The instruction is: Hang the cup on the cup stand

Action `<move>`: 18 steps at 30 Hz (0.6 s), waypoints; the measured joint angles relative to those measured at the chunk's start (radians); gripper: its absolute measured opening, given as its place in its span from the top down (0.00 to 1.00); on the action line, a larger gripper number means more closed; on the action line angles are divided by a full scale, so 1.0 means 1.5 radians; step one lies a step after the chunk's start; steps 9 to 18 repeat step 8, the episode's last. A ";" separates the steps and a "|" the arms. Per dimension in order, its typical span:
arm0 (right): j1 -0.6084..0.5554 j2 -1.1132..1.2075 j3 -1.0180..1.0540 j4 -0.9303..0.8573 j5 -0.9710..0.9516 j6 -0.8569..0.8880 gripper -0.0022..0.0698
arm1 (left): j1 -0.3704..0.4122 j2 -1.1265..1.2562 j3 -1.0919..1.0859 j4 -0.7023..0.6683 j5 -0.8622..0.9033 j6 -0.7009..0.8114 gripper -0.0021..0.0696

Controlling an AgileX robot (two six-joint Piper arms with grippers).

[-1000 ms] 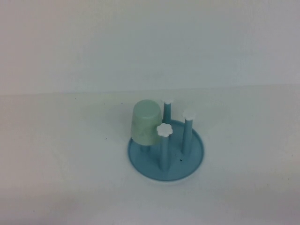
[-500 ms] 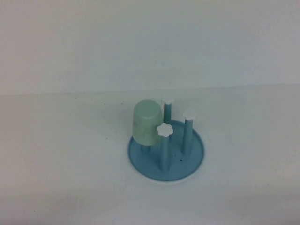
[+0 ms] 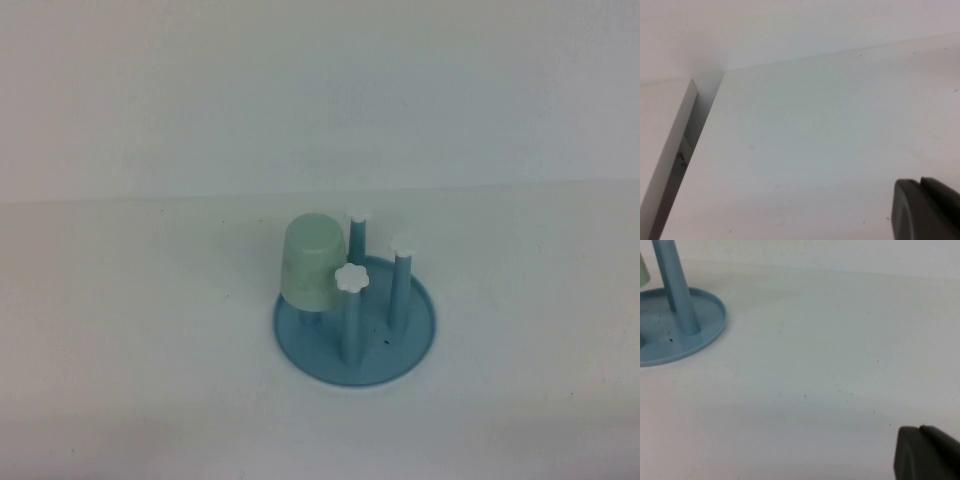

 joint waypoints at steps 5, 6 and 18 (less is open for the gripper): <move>0.000 0.000 0.000 0.001 0.000 0.004 0.97 | 0.000 0.000 0.000 0.000 0.000 0.000 0.97; 0.000 0.000 0.000 0.001 0.000 0.004 0.97 | 0.000 0.000 0.000 0.000 0.000 0.000 0.97; 0.000 0.000 0.000 0.001 0.000 0.004 0.97 | 0.000 0.000 0.000 0.000 0.000 0.000 0.97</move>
